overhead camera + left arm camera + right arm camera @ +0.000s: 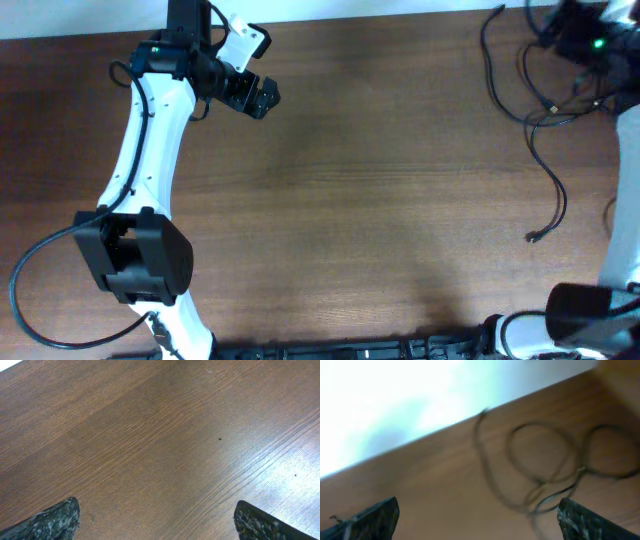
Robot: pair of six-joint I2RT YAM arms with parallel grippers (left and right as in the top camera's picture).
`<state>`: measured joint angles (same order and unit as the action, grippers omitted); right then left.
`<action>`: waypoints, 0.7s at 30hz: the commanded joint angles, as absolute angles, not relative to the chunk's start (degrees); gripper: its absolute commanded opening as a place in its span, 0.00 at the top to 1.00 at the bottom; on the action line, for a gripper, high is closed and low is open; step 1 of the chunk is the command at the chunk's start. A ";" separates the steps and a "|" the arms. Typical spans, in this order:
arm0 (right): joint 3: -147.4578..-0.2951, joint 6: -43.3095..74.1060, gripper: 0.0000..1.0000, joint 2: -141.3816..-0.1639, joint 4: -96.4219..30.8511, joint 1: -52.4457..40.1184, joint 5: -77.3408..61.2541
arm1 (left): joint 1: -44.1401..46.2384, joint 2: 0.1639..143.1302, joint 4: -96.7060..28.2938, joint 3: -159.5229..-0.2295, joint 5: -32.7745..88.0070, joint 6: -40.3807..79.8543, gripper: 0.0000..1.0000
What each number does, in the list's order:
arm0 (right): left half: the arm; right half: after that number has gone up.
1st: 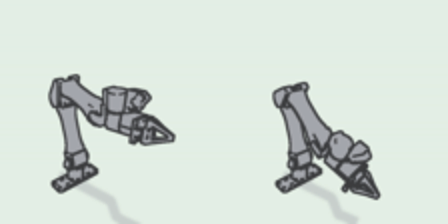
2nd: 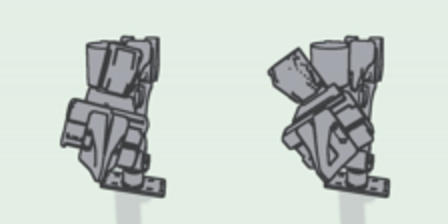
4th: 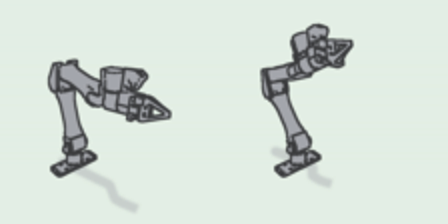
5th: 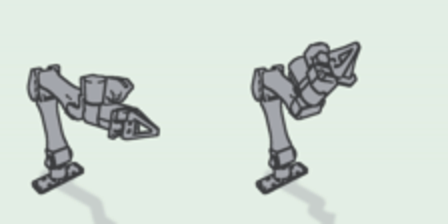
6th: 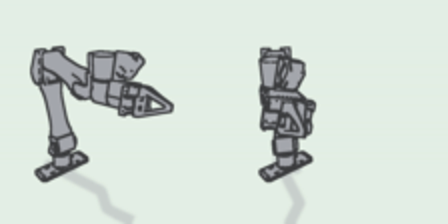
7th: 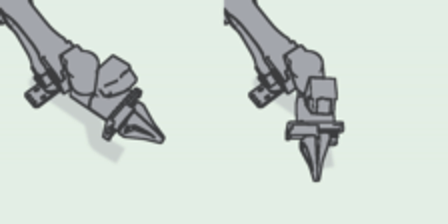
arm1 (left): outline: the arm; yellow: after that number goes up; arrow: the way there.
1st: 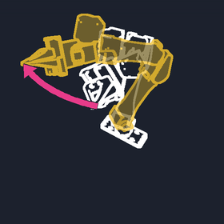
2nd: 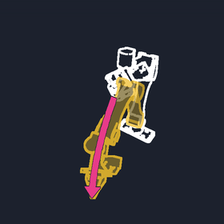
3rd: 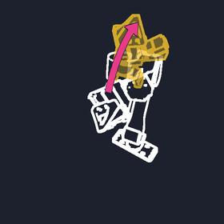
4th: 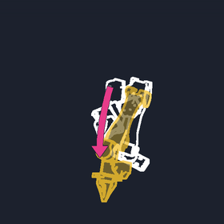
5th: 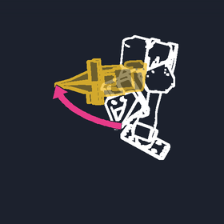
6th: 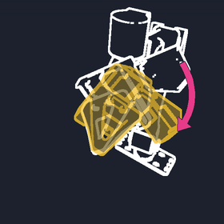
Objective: Untangle cables
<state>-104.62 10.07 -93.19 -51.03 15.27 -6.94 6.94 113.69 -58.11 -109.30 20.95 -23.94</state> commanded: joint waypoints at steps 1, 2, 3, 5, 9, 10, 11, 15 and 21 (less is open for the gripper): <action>-105.10 8.80 0.01 -90.52 -56.75 11.05 -14.17 | 6.59 111.94 -58.17 -109.56 21.15 -23.18 0.01; -105.10 8.80 0.01 -90.39 -58.37 10.02 -14.17 | 6.59 111.94 -58.17 -109.56 21.15 -23.18 0.02; -105.08 8.80 0.01 -90.39 -60.38 8.84 -14.17 | 6.59 111.94 -58.17 -109.56 21.15 -23.18 0.01; -105.08 8.80 0.01 -90.48 -63.94 6.94 -14.17 | 6.59 111.94 -58.17 -109.56 21.15 -23.20 0.01; -105.08 8.82 0.01 -90.48 -69.76 3.77 -14.17 | 6.59 111.94 -58.17 -109.56 21.12 -23.20 0.01; -105.08 8.82 0.01 -90.48 -70.19 3.60 -14.20 | 6.59 111.94 -58.17 -109.56 21.15 -23.20 0.01; -105.08 8.82 0.01 -90.48 -70.78 3.31 -14.20 | 6.59 111.94 -58.17 -109.56 21.15 -23.20 0.01; -105.08 8.82 0.01 -90.48 -71.18 3.33 -14.39 | 6.59 111.94 -58.17 -109.58 21.15 -23.20 0.01; -105.08 8.82 0.01 -90.48 -71.18 3.33 -14.39 | 6.59 111.94 -58.15 -109.56 21.12 -23.18 0.01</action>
<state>-104.64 9.02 -91.81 -71.11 3.68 -13.65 6.94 113.69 -58.08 -109.30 20.93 -23.94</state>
